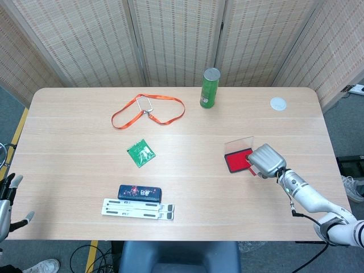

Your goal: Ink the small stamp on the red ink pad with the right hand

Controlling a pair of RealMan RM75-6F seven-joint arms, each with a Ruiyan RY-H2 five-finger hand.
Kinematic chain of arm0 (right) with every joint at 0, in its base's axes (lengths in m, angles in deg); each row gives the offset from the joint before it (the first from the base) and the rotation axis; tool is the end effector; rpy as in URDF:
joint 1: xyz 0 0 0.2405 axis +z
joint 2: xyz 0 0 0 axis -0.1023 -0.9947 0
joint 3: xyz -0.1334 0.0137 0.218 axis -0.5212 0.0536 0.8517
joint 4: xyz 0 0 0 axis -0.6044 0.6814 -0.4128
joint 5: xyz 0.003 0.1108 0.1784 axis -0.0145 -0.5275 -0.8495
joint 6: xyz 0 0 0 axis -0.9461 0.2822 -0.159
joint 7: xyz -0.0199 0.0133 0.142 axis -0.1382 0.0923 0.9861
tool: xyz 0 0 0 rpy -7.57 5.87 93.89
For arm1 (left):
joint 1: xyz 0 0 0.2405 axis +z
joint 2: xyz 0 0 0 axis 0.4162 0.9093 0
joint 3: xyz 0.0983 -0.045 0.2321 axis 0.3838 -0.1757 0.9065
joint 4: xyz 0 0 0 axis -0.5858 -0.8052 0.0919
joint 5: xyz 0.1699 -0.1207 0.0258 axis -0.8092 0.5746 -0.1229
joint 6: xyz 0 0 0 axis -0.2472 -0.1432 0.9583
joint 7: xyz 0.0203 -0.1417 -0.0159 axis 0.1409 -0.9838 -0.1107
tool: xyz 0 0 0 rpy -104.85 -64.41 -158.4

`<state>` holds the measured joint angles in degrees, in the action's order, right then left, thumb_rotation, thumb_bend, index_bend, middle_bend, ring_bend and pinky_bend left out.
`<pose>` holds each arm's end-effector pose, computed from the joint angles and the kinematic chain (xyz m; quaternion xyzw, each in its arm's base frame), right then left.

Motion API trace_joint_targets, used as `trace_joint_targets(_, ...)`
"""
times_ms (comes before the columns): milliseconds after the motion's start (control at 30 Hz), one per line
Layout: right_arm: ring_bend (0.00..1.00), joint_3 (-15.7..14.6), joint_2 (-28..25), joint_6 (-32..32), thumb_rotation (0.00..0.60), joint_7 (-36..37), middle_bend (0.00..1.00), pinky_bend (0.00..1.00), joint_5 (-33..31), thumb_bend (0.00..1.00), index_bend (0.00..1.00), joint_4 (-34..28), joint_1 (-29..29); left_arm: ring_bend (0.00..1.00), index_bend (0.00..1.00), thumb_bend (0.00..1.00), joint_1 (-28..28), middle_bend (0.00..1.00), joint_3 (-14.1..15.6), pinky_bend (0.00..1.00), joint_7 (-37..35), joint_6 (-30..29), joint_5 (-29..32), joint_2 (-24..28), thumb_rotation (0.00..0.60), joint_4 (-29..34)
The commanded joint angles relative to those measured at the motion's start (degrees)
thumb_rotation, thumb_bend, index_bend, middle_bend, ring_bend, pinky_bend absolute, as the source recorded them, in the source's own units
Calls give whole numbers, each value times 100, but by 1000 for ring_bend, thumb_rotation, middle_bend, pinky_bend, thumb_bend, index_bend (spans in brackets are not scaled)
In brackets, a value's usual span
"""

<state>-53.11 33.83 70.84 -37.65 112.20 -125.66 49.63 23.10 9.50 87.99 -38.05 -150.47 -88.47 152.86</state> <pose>-0.2355 -0.3501 0.0847 0.8571 -0.2231 0.1662 0.4336 -0.3252 0.1620 0.1674 -0.5715 -0.3867 -0.3295 0.6445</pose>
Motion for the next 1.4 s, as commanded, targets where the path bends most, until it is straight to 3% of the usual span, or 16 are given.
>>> trace_joint_targets(33, 902, 176, 51, -298, 600, -677, 1000, 842, -607, 285, 859, -57, 151, 98, 0, 230, -1, 72, 1, 269, -44, -2, -19, 15, 600, 2)
trace_joint_targets(267, 902, 163, 624, -401, 600, -1162, 1000, 842, -1071, 288, 869, 502, 248, 98, 0, 230, 2, 72, 23, 269, -127, -15, -88, 51, 600, 17)
trace_joint_targets(533, 902, 229, 1257, -396, 600, -860, 1000, 841, -906, 286, 873, 1297, 306, 98, 0, 231, 12, 72, 37, 269, -182, -36, -128, 78, 600, 32)
trace_joint_targets(1400, 902, 165, 1745, -523, 600, -466, 1000, 841, -564, 274, 888, 1994, 347, 98, 0, 230, 50, 72, 59, 269, -222, -103, -190, 111, 600, 58)
